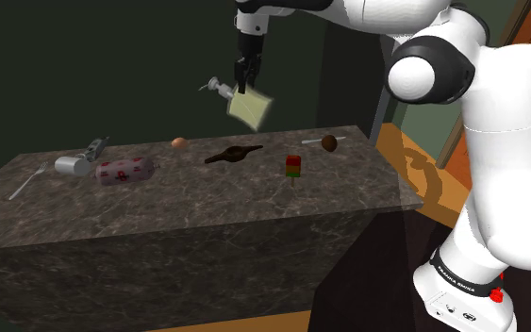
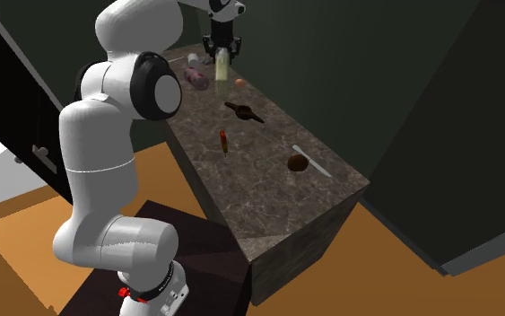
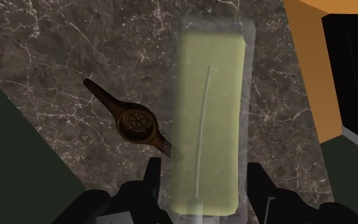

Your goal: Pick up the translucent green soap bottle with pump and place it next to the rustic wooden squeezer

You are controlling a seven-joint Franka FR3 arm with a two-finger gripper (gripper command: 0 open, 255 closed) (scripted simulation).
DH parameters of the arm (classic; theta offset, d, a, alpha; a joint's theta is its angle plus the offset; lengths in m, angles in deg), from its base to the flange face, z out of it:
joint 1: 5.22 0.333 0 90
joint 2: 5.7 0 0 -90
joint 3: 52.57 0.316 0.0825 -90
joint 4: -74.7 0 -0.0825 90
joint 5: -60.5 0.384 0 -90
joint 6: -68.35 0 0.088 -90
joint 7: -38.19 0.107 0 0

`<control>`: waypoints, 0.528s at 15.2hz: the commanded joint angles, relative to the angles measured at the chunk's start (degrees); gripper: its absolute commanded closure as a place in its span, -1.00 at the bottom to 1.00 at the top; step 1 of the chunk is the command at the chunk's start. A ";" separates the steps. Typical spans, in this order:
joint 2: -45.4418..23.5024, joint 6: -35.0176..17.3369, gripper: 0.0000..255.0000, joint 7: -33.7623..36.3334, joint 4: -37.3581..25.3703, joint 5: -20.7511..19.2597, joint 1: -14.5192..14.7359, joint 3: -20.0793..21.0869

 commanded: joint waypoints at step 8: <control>2.49 -8.36 1.00 -1.18 10.87 -0.51 1.65 -0.06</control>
